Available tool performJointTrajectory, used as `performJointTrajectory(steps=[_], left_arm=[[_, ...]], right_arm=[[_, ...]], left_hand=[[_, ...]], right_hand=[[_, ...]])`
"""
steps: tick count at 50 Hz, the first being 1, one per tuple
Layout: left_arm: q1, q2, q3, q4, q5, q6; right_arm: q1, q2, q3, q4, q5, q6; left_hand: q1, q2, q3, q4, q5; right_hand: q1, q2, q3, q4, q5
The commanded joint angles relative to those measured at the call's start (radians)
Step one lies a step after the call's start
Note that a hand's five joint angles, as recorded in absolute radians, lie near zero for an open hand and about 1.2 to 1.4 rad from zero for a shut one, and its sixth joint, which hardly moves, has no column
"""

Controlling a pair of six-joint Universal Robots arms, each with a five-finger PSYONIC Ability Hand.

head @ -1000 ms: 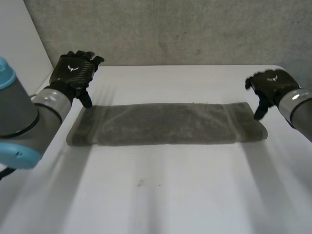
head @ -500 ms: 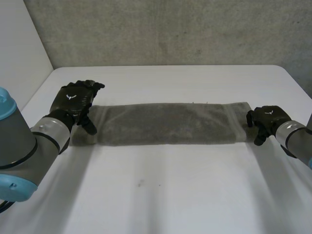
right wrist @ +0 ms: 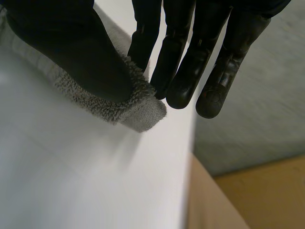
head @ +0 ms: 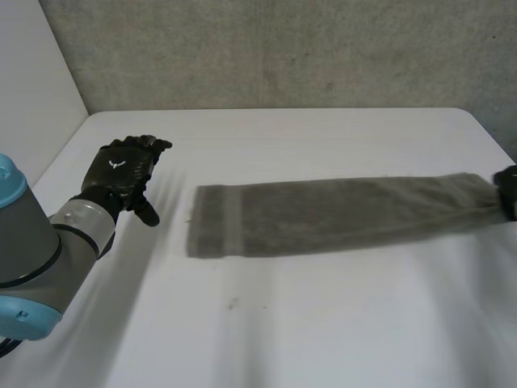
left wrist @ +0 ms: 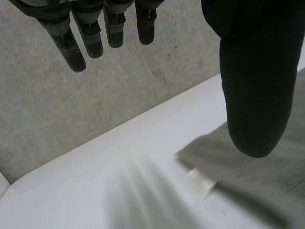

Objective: Fold the towel.

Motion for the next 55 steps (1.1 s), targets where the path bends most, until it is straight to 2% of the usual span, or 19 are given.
performJointTrajectory(steps=[1, 3, 5, 9, 11, 14, 19, 27, 33, 34, 35, 36, 37, 38, 43, 45, 50, 53, 55], left_arm=[[0.0, 0.002, -0.001, -0.001, 0.0, 0.0], [0.0, 0.002, -0.001, -0.001, 0.0, 0.0], [0.0, 0.002, -0.001, 0.001, 0.0, 0.0], [0.0, 0.002, -0.003, 0.001, -0.002, 0.0], [-0.002, 0.002, -0.003, -0.001, -0.002, 0.0], [-0.002, 0.003, -0.006, 0.001, -0.002, 0.0], [-0.002, 0.005, -0.012, 0.001, -0.002, 0.0], [-0.002, 0.003, -0.012, 0.001, 0.0, 0.002], [-0.006, -0.004, -0.013, 0.003, 0.002, 0.003], [-0.006, -0.004, -0.013, 0.003, 0.002, 0.003], [-0.009, -0.008, -0.013, 0.003, 0.002, 0.005], [-0.012, -0.011, -0.013, 0.009, 0.002, 0.006], [-0.012, -0.011, -0.013, 0.009, 0.002, 0.006], [-0.014, -0.017, -0.013, 0.019, 0.002, 0.008], [-0.031, -0.038, 0.002, 0.042, 0.0, 0.006], [-0.049, -0.04, 0.011, 0.044, 0.002, 0.003], [-0.153, -0.061, 0.082, 0.044, 0.005, 0.003], [-0.181, -0.075, 0.102, 0.044, 0.006, 0.003], [-0.247, -0.122, 0.16, 0.044, 0.008, 0.003]], right_arm=[[-0.023, -0.095, -0.002, -0.011, -0.046, 0.089], [-0.002, -0.147, 0.008, -0.014, -0.076, 0.152], [0.091, -0.201, 0.011, -0.03, -0.129, 0.241], [0.214, -0.215, 0.0, -0.068, -0.183, 0.277], [0.338, -0.215, -0.006, -0.126, -0.238, 0.271], [0.4, -0.205, -0.014, -0.162, -0.274, 0.266], [0.611, -0.077, -0.052, -0.22, -0.419, 0.234], [0.796, 0.089, -0.072, -0.195, -0.472, 0.131], [0.814, 0.123, -0.067, -0.165, -0.461, 0.079], [0.814, 0.111, -0.069, -0.159, -0.441, 0.077], [0.81, 0.094, -0.071, -0.152, -0.412, 0.083], [0.81, 0.094, -0.071, -0.152, -0.412, 0.083], [0.808, 0.062, -0.069, -0.151, -0.369, 0.091], [0.804, 0.025, -0.064, -0.148, -0.323, 0.111], [0.762, -0.038, -0.031, -0.142, -0.237, 0.205], [0.696, -0.124, 0.052, -0.122, -0.2, 0.33], [0.609, -0.216, 0.17, -0.109, -0.197, 0.447], [0.552, -0.233, 0.241, -0.106, -0.2, 0.461], [0.534, -0.235, 0.268, -0.106, -0.2, 0.459]], left_hand=[[-0.004, 0.009, 0.007, 0.006, -0.033], [-0.004, 0.009, 0.007, 0.006, -0.033], [-0.004, 0.009, 0.007, 0.006, -0.033], [-0.004, 0.009, 0.007, 0.006, -0.033], [-0.004, 0.009, 0.007, 0.006, -0.033], [-0.004, 0.009, 0.007, 0.006, -0.033], [-0.004, 0.009, 0.007, 0.006, -0.033], [-0.004, 0.009, 0.007, 0.006, -0.033], [-0.004, 0.009, 0.007, 0.006, -0.033], [-0.004, 0.009, 0.007, 0.006, -0.033], [-0.004, 0.009, 0.007, 0.006, -0.033], [-0.004, 0.009, 0.007, 0.006, -0.033], [-0.004, 0.009, 0.007, 0.006, -0.033], [-0.004, 0.009, 0.007, 0.006, -0.033], [-0.004, 0.009, 0.007, 0.006, -0.033], [-0.004, 0.009, 0.007, 0.006, -0.033], [0.0, 0.012, 0.01, 0.01, -0.029], [0.002, 0.015, 0.013, 0.013, -0.026], [0.002, 0.015, 0.013, 0.013, -0.026]], right_hand=[[0.442, 0.218, 0.215, 0.205, 0.253], [0.442, 0.218, 0.215, 0.205, 0.253], [0.442, 0.218, 0.215, 0.205, 0.253], [0.442, 0.218, 0.215, 0.205, 0.253], [0.442, 0.218, 0.215, 0.205, 0.253], [0.442, 0.218, 0.215, 0.205, 0.253], [0.442, 0.218, 0.215, 0.205, 0.253], [0.442, 0.218, 0.215, 0.205, 0.253], [0.442, 0.218, 0.215, 0.205, 0.253], [0.027, -0.197, -0.2, -0.209, -0.162], [-0.61, -0.835, -0.838, -0.847, -0.8], [-0.617, -0.841, -0.844, -0.853, -0.806], [-0.78, -1.004, -1.007, -1.016, -0.969], [-0.78, -1.004, -1.007, -1.016, -0.969], [-0.78, -1.004, -1.007, -1.016, -0.969], [-0.78, -1.004, -1.007, -1.016, -0.969], [-0.78, -1.004, -1.007, -1.016, -0.969], [-0.78, -1.004, -1.007, -1.016, -0.969], [-0.78, -1.004, -1.007, -1.016, -0.969]])
